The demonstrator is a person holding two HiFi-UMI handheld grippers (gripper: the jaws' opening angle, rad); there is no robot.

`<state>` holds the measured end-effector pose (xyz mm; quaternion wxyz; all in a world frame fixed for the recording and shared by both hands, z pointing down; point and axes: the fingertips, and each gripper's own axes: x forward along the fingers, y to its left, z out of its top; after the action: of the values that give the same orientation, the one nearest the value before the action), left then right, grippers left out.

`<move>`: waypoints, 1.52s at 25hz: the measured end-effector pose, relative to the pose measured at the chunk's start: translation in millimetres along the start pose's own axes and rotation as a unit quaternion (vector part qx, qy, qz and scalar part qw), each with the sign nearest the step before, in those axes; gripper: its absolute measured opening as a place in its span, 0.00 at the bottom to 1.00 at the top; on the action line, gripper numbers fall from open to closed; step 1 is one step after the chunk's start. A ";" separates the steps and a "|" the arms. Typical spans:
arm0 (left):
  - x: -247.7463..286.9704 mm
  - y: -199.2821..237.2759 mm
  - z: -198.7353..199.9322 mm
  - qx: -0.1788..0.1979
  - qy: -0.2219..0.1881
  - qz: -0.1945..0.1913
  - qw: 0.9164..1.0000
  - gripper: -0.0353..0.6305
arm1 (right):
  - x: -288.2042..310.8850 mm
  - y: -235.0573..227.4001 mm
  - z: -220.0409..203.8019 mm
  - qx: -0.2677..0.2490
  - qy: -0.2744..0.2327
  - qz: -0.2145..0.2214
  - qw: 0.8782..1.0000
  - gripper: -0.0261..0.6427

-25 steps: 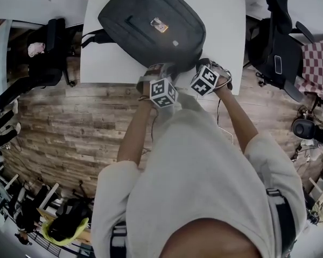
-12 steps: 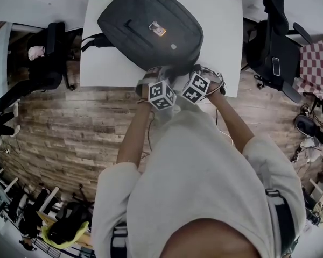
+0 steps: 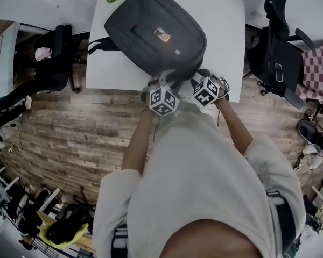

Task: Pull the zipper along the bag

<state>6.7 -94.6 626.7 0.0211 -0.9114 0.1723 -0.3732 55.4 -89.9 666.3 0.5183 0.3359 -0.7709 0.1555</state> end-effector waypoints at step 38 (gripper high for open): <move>-268.8 184.5 -2.5 -0.286 -0.228 0.374 0.853 0.09 | -180.0 -111.8 188.9 0.152 -0.411 -0.104 0.893 0.06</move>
<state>-228.0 -179.2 416.8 -0.0637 -0.8038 0.5891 -0.0533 42.7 -217.8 413.2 0.1108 0.5229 -0.8428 0.0634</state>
